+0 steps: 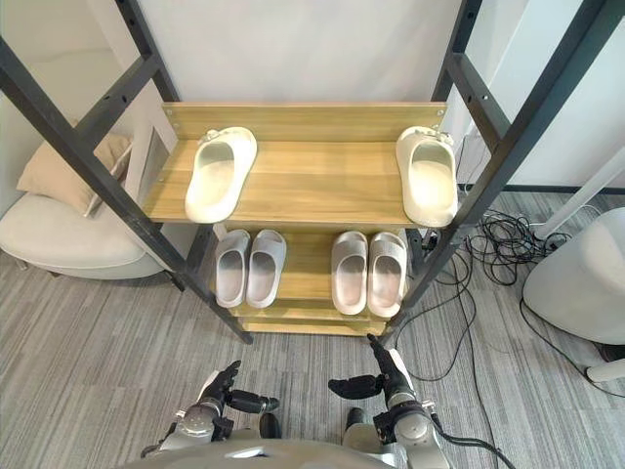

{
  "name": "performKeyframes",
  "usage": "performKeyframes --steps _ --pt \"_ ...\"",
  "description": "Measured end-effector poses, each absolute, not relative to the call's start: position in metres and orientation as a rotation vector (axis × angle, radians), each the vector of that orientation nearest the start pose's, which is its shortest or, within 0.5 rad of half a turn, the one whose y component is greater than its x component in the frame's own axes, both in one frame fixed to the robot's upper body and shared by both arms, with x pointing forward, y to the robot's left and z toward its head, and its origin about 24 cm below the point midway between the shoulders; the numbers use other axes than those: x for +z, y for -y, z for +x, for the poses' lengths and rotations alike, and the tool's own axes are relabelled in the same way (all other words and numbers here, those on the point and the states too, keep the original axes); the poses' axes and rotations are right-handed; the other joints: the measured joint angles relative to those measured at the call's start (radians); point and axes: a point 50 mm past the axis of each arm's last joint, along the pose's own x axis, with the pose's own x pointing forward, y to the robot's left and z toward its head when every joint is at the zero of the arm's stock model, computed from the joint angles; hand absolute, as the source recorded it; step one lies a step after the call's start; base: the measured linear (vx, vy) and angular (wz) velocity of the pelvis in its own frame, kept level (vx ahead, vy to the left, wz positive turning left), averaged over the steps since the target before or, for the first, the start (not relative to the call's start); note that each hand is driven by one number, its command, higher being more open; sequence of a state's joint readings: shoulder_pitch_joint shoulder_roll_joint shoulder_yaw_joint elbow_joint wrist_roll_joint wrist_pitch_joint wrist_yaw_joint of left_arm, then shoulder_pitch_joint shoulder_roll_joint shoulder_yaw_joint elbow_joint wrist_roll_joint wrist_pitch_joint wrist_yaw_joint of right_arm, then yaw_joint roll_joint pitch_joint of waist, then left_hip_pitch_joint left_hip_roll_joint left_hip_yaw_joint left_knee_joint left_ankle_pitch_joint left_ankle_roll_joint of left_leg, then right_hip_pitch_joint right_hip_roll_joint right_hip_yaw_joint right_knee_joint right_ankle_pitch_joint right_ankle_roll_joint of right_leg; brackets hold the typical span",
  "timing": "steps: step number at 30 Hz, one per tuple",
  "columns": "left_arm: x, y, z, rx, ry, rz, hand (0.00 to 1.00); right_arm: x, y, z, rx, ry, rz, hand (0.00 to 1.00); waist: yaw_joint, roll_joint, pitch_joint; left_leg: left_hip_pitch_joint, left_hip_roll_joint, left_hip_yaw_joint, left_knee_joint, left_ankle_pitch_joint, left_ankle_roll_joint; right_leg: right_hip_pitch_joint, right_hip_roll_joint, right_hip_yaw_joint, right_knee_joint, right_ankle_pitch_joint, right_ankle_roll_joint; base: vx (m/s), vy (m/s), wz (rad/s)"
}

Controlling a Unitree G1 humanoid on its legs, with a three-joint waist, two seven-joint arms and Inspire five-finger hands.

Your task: Organize the slippers on the shoe rack

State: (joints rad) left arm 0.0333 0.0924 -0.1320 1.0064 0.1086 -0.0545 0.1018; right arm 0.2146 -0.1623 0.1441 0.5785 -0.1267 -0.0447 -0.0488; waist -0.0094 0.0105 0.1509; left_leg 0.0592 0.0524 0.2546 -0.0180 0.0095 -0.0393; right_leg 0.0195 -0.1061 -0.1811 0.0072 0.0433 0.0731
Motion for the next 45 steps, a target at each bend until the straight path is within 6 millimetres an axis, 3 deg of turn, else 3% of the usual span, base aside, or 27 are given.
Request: performKeyframes --steps 8,14,19,23,27,34,38,41,45 --pt "-0.151 -0.171 0.128 -0.043 -0.966 0.293 1.0 -0.133 0.19 0.123 -0.048 -0.859 -0.285 1.0 -0.003 -0.013 -0.008 0.019 -0.021 -0.02 -0.03 0.014 0.021 0.031 -0.007 -0.018 -0.031 0.011 0.008 0.04 0.012 0.07" --pt "-0.135 -0.148 0.143 -0.185 -0.83 0.29 1.0 -0.135 0.194 0.121 -0.081 -0.875 -0.301 1.0 -0.002 -0.013 -0.009 0.025 -0.034 -0.044 -0.05 0.021 0.031 0.039 -0.017 -0.042 -0.031 0.001 0.016 0.02 -0.003 0.12" --pt "-0.09 -0.095 0.161 -0.488 -0.543 0.171 1.0 -0.139 0.205 0.114 -0.123 -0.91 -0.294 1.0 -0.002 -0.003 -0.021 0.025 -0.054 -0.068 -0.068 0.028 0.041 0.039 -0.039 -0.066 -0.022 -0.01 0.028 0.01 0.015 0.16" --pt "-0.06 -0.063 0.159 -0.722 -0.404 0.078 1.0 -0.141 0.21 0.109 -0.129 -0.931 -0.3 1.0 -0.005 0.005 -0.03 0.025 -0.059 -0.07 -0.068 0.026 0.044 0.04 -0.047 -0.068 -0.019 -0.012 0.031 0.0 0.005 0.03" --pt "-0.043 -0.04 0.152 -0.849 -0.351 -0.025 1.0 -0.142 0.213 0.104 -0.129 -0.945 -0.306 1.0 -0.007 0.014 -0.047 0.028 -0.058 -0.072 -0.068 0.026 0.044 0.043 -0.046 -0.071 -0.017 -0.014 0.03 0.0 0.0 0.0" --pt "-0.002 -0.022 0.157 -0.91 -0.208 -0.202 1.0 -0.143 0.219 0.095 -0.132 -0.969 -0.323 1.0 -0.007 0.025 -0.062 0.042 -0.055 -0.075 -0.068 0.027 0.046 0.049 -0.049 -0.075 0.005 -0.031 0.025 -0.02 -0.006 0.01" --pt "0.02 -0.017 0.163 -0.92 -0.122 -0.249 1.0 -0.146 0.219 0.088 -0.12 -1.002 -0.328 1.0 -0.006 0.018 -0.075 0.042 -0.055 -0.076 -0.068 0.028 0.046 0.049 -0.05 -0.077 0.005 -0.03 0.025 -0.01 -0.003 0.01" --pt "0.045 -0.019 0.174 -0.885 -0.018 -0.285 1.0 -0.149 0.218 0.082 -0.113 -1.03 -0.329 1.0 -0.007 0.006 -0.086 0.041 -0.054 -0.073 -0.068 0.027 0.045 0.047 -0.05 -0.073 0.007 -0.027 0.03 0.0 0.0 0.0" --pt "0.089 -0.027 0.203 -0.762 0.193 -0.312 1.0 -0.152 0.217 0.076 -0.111 -1.059 -0.326 1.0 -0.006 -0.003 -0.091 0.042 -0.055 -0.072 -0.068 0.027 0.045 0.046 -0.051 -0.07 0.013 -0.027 0.03 0.0 0.0 0.0"
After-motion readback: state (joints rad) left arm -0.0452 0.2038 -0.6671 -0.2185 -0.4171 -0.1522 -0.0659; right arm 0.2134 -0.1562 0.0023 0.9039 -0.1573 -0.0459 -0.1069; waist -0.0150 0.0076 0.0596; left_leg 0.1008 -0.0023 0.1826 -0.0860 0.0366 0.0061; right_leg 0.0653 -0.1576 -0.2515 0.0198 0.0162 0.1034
